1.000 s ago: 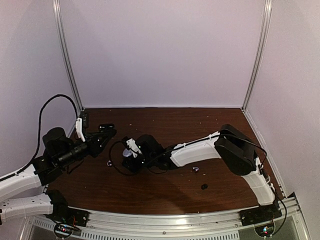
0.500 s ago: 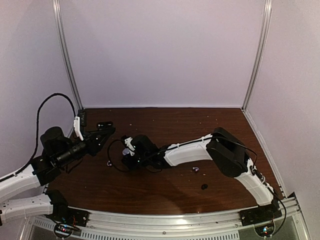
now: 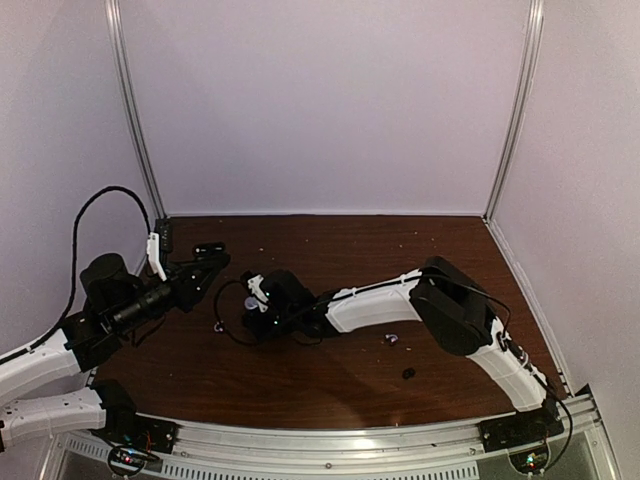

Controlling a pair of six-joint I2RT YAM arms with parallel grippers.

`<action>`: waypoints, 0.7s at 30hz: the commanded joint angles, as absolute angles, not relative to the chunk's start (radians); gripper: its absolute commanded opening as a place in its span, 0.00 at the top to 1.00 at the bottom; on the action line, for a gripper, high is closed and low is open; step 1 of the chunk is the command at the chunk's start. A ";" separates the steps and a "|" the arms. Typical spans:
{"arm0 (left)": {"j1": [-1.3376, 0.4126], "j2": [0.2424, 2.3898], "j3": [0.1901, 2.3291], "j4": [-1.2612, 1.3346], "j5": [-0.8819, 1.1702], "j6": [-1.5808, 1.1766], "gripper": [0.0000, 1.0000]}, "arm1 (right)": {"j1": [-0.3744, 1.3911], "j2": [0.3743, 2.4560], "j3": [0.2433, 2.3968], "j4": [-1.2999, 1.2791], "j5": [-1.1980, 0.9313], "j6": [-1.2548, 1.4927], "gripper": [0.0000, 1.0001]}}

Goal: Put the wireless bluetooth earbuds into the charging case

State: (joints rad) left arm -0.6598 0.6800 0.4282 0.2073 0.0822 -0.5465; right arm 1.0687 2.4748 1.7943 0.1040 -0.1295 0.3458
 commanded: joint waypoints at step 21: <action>-0.652 0.691 0.448 0.242 0.071 -0.531 1.00 | 1.038 2.594 1.958 0.008 -0.173 0.170 0.73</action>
State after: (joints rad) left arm -0.6598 0.6910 0.4282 0.2077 0.0822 -0.5461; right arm 1.0443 2.5679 1.9457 0.0719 -0.1612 0.2058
